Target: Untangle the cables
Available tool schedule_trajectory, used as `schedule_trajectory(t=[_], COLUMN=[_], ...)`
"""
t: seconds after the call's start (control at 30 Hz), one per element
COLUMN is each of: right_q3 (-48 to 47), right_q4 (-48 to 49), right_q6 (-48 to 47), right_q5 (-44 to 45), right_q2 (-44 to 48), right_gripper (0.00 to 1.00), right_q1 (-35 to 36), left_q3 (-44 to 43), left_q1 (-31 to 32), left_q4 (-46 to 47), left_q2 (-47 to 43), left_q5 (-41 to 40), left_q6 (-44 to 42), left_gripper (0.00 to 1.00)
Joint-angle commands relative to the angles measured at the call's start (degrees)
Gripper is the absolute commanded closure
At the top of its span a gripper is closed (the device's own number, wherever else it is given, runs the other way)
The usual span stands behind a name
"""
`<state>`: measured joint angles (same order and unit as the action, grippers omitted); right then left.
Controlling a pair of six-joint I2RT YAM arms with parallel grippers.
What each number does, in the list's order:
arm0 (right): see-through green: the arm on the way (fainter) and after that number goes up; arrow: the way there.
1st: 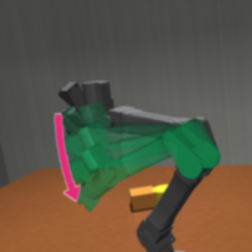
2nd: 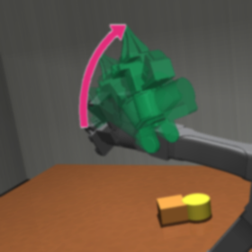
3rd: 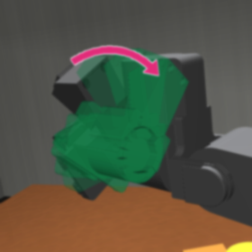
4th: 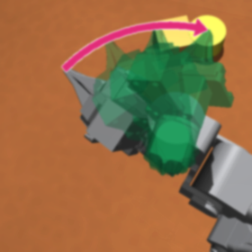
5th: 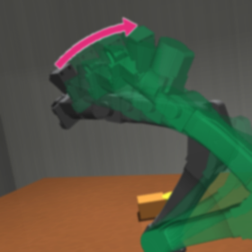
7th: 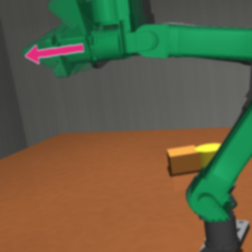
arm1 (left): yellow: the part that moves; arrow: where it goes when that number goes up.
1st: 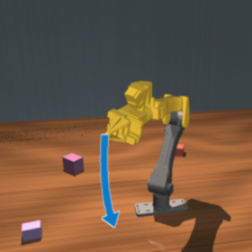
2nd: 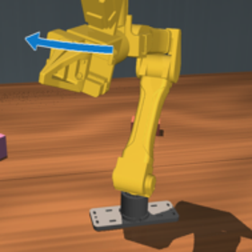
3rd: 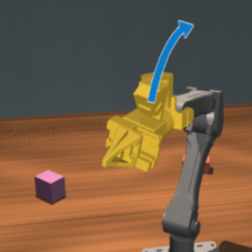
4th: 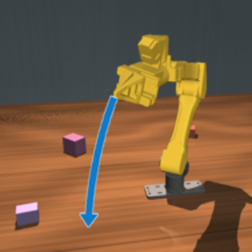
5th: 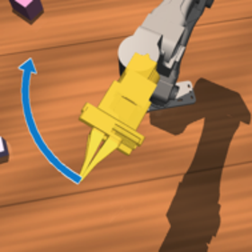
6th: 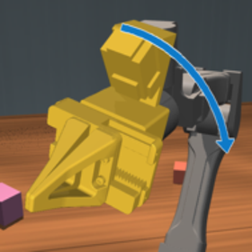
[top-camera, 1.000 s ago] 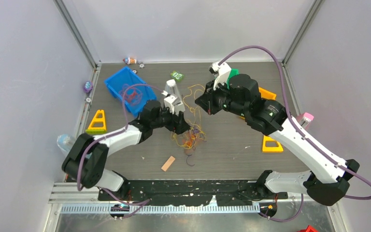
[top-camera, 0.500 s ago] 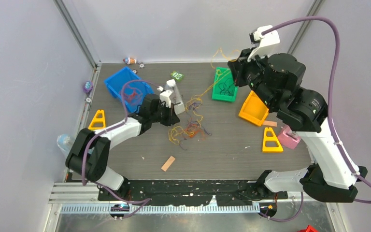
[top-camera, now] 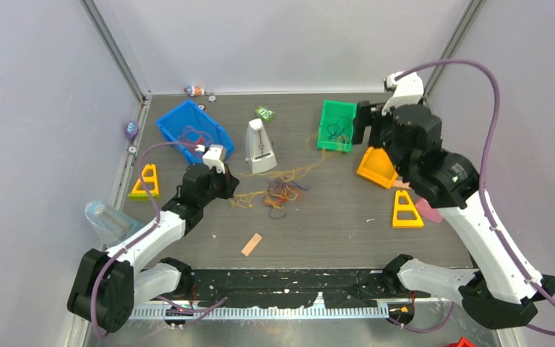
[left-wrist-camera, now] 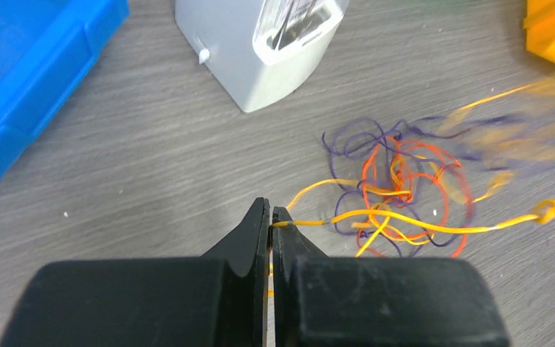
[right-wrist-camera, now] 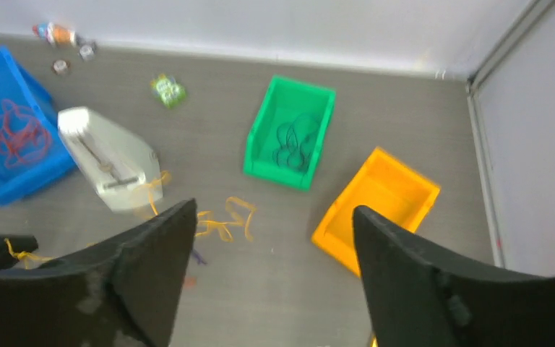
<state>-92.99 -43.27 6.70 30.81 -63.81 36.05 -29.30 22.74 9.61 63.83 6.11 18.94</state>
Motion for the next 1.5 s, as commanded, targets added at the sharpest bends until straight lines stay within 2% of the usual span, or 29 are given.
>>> schedule_trajectory(t=[0.0,0.03,0.1,0.23,0.3,0.5,0.7,0.8,0.87,0.9,0.93,0.97,1.03,1.2,1.23,1.37,1.43,1.47], right_q3=[14.56,16.69,21.85,30.15,31.84,34.82,31.15,27.56,26.34,26.00,25.25,24.93,24.40,22.84,22.19,15.58,12.01,10.80], right_q4=[4.30,5.95,8.72,15.67,18.82,31.81,40.70,40.71,40.55,40.33,39.72,39.34,38.91,39.36,38.57,35.27,33.08,32.33], right_q6=[4.11,4.29,2.79,-1.04,-2.33,-8.53,-14.06,-16.55,-17.76,-18.36,-18.55,-18.45,-17.54,-15.07,-14.17,-11.35,-10.57,-10.15], right_q5=[-5.83,-7.07,-13.37,-37.24,-42.96,-42.68,-41.28,-40.65,-40.91,-41.22,-41.91,-41.99,-40.93,-40.23,-40.84,-40.03,-38.98,-38.50], right_q2=[5.25,5.79,7.23,7.28,5.22,-2.45,-12.84,-16.33,-18.49,-19.43,-19.82,-20.16,-19.35,-12.88,-12.24,-9.20,-8.39,-8.05], right_gripper=[0.07,0.02,0.01,0.00,0.01,0.03,0.04,0.12,0.22,0.39,0.52,0.76,0.92,0.95,0.95,0.94,0.95,0.95], right_q1=[-0.35,-0.39,-0.42,-0.32,0.35,8.77,14.03,14.49,14.55,14.57,14.61,14.58,14.57,14.58,14.58,14.56,14.53,14.56], left_q3=[2.16,2.20,2.17,3.08,3.77,6.04,6.45,7.02,7.38,7.53,7.73,7.88,8.04,7.00,6.34,0.22,-2.66,-4.39], left_q1=[-0.24,-0.18,-0.09,0.72,1.34,2.95,3.71,4.03,4.30,4.39,4.41,4.42,4.42,4.55,4.65,5.58,6.65,7.19], left_q4=[5.04,5.50,6.50,9.45,10.84,14.62,16.46,17.75,18.30,18.41,18.51,18.62,18.56,17.73,16.78,10.63,8.09,5.91], left_q2=[-2.97,-2.93,-2.98,-4.55,-6.08,-9.76,-10.16,-10.63,-11.32,-11.73,-11.99,-12.19,-12.13,-9.09,-7.87,0.83,4.85,6.56], left_q5=[0.34,1.46,4.11,7.09,8.21,11.16,14.81,15.82,16.12,16.16,15.87,15.41,14.61,14.12,13.46,14.15,14.54,13.78], left_q6=[-1.87,-2.01,-2.26,-2.83,-3.37,-4.68,-5.08,-4.92,-4.96,-5.04,-5.17,-5.19,-5.28,-4.91,-4.98,-5.81,-6.39,-6.71], left_gripper=[1.00,1.00,1.00,1.00,1.00,1.00,1.00,1.00,1.00,1.00,1.00,1.00,0.97,0.59,0.55,0.46,0.46,0.51])
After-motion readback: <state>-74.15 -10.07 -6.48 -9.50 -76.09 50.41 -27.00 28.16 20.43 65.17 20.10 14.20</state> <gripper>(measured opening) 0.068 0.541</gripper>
